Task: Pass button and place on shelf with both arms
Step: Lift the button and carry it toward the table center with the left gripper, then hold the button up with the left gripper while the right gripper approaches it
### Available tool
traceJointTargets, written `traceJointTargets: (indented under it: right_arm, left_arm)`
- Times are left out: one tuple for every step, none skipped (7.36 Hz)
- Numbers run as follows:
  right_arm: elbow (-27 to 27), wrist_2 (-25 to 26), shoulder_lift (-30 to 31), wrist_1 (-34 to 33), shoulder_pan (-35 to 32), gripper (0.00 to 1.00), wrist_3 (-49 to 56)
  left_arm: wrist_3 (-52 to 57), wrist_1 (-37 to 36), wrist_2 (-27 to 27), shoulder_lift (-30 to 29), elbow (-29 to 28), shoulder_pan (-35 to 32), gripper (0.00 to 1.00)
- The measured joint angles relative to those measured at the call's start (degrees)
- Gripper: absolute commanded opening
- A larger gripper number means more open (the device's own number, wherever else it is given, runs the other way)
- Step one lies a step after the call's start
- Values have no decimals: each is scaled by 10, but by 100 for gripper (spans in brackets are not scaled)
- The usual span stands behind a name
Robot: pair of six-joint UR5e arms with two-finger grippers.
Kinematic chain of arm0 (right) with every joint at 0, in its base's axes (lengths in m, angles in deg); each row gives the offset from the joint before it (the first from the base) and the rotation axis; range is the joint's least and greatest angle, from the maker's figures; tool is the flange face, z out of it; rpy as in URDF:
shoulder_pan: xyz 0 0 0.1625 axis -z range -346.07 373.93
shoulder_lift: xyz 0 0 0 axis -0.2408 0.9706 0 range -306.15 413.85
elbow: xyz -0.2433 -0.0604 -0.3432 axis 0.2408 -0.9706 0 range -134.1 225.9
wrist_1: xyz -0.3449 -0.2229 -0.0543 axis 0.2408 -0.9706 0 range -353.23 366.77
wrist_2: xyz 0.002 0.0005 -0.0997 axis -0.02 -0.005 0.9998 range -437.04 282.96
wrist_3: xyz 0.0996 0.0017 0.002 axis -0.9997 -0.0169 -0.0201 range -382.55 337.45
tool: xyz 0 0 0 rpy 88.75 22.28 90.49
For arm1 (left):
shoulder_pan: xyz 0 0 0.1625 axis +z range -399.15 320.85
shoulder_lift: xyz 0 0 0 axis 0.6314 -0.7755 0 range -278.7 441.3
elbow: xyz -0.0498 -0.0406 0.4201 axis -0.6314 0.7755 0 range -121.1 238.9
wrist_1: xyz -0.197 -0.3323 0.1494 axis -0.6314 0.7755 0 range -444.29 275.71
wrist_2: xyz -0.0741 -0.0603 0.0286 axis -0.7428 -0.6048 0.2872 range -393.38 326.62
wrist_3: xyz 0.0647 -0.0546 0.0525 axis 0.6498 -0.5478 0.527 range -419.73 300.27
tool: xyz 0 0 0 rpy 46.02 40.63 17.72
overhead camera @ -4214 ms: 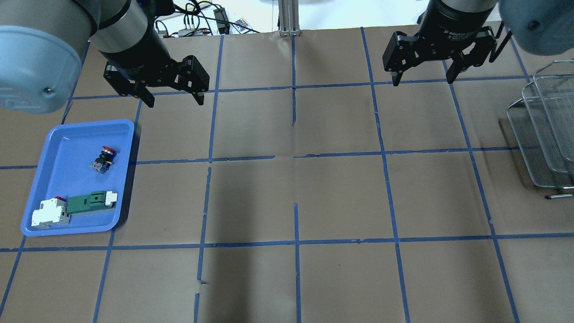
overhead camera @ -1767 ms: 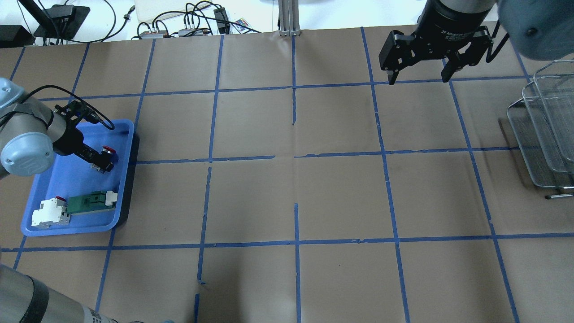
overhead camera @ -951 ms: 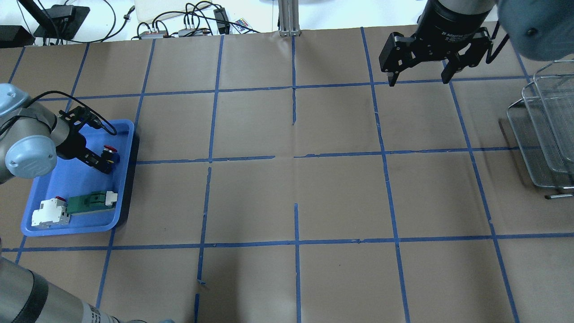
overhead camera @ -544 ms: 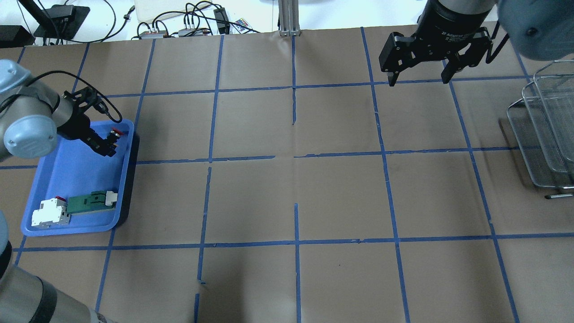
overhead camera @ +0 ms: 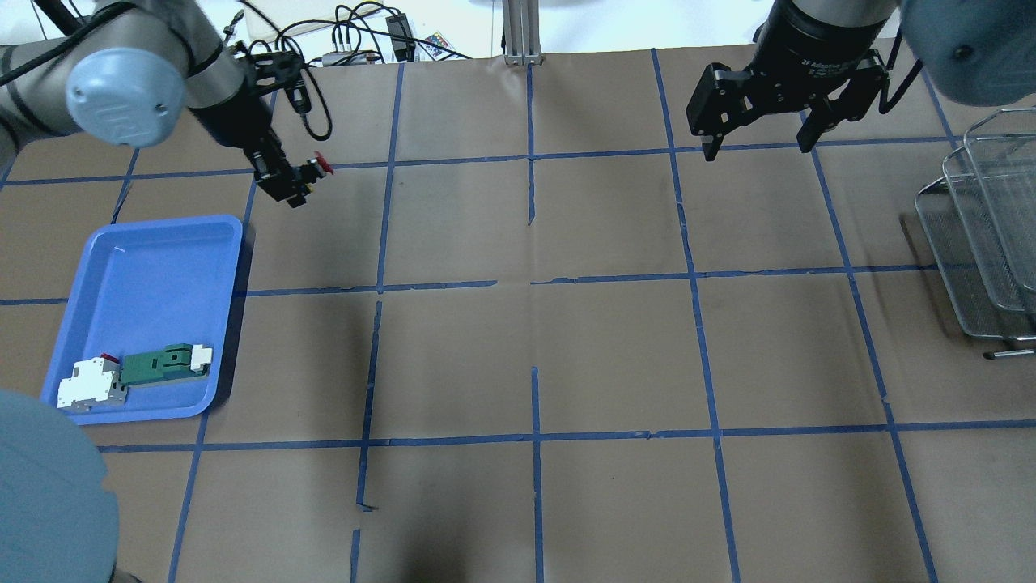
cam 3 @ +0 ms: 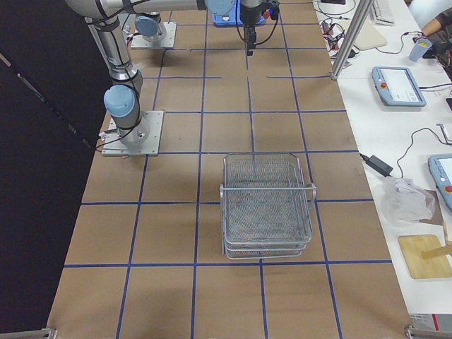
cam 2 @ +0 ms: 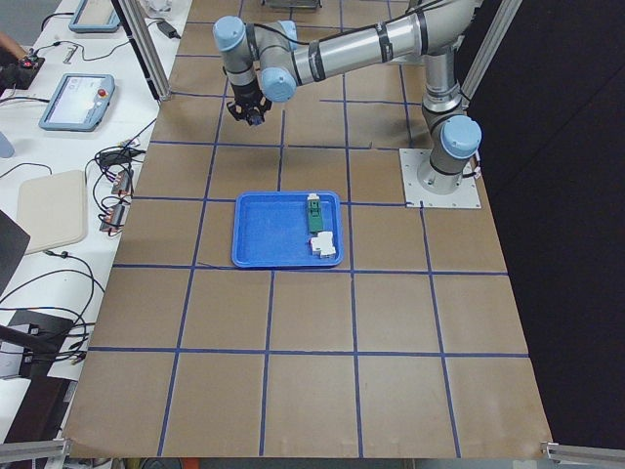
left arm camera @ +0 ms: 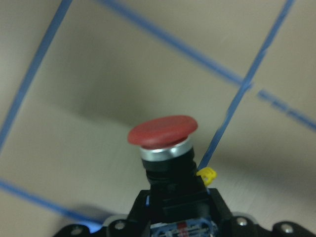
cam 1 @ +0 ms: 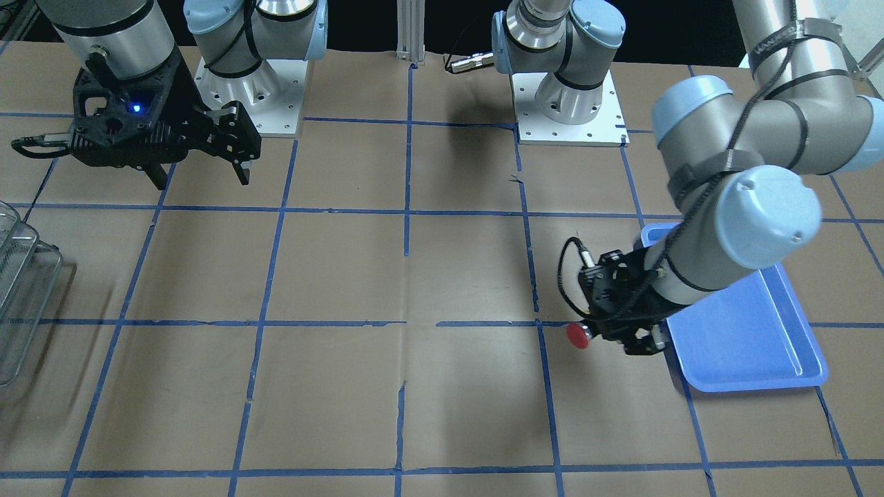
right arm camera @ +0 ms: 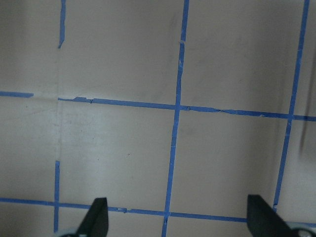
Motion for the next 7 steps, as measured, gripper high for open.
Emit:
traceJointTargets:
  right_arm:
    - [-2,-9,5,16,4,100,48]
    - [-3,-19,15,24,9,100,108]
    - [-1,-39,26,36,22,100,180]
    - [1,-71,36,55,41,100,265]
    - [2,-113,44,75,66,100,361]
    - [3,-157,48,90,88,100,447]
    - [4,-192,50,97,102,100,529]
  left_arm:
    - [8,4,-17,2,-8,-43,0]
    - [17,5,-57,3,-12,-73,0]
    - [23,3,-97,5,-16,-97,0]
    - [30,0,-133,6,-25,-123,0]
    - [35,0,-165,10,-39,-151,0]
    - [37,0,-191,14,-51,-174,0]
    - [39,-2,-218,18,-57,-187,0]
